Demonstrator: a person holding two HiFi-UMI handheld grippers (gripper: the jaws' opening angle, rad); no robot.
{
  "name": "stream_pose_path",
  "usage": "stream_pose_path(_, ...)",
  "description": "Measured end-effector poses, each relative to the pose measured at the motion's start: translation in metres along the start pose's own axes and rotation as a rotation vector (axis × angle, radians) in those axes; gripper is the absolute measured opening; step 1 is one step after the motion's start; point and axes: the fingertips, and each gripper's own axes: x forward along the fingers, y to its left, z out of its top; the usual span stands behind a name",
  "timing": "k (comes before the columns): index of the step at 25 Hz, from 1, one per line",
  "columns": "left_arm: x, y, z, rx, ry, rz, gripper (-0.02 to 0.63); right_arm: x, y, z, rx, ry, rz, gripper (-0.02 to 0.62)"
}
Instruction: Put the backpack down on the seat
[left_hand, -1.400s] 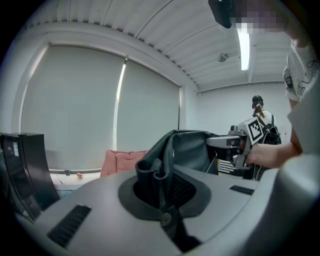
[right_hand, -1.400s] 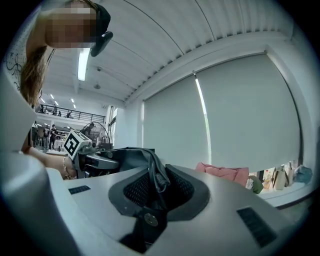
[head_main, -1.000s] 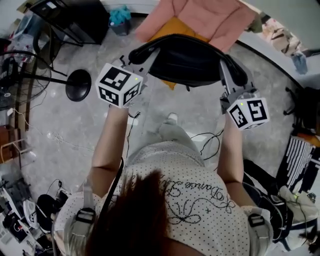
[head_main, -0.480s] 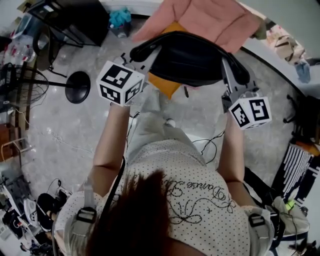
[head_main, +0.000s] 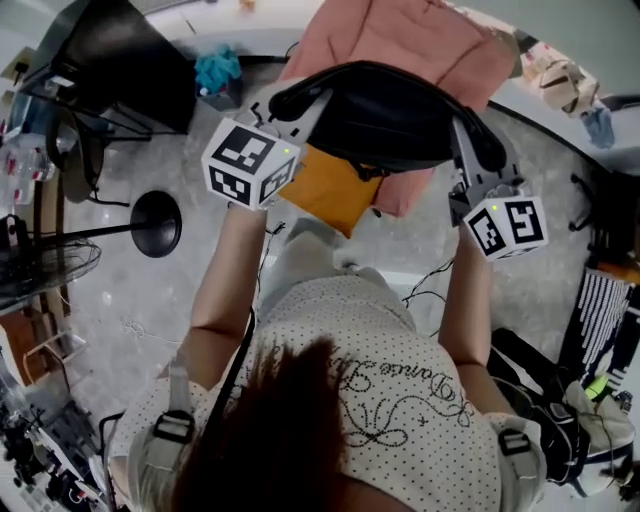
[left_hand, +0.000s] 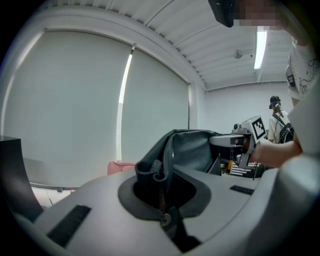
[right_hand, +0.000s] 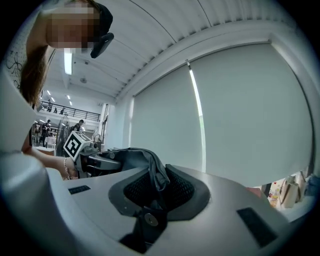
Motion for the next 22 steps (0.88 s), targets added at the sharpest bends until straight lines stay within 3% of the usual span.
stream_pose_path(5,0.035,0.053,0.012,0.025,-0.002,-0.069,0.014,0.049,-0.019,0.006,0.014,-0.010,-0.077,0.075)
stream_pose_path(10,0.065,0.077,0.013,0.026,0.002,-0.114,0.014,0.073,-0.038,0.004,0.025,-0.003,-0.128,0.076)
stream_pose_path(17,0.110,0.090,0.004,-0.010,0.028,-0.131,0.014,0.092,-0.076,-0.009,0.039,0.036,-0.143,0.077)
stream_pose_path(22,0.145,0.094,0.001,-0.023,0.048,-0.082,0.014,0.107,-0.116,-0.019,0.054,0.042,-0.092,0.077)
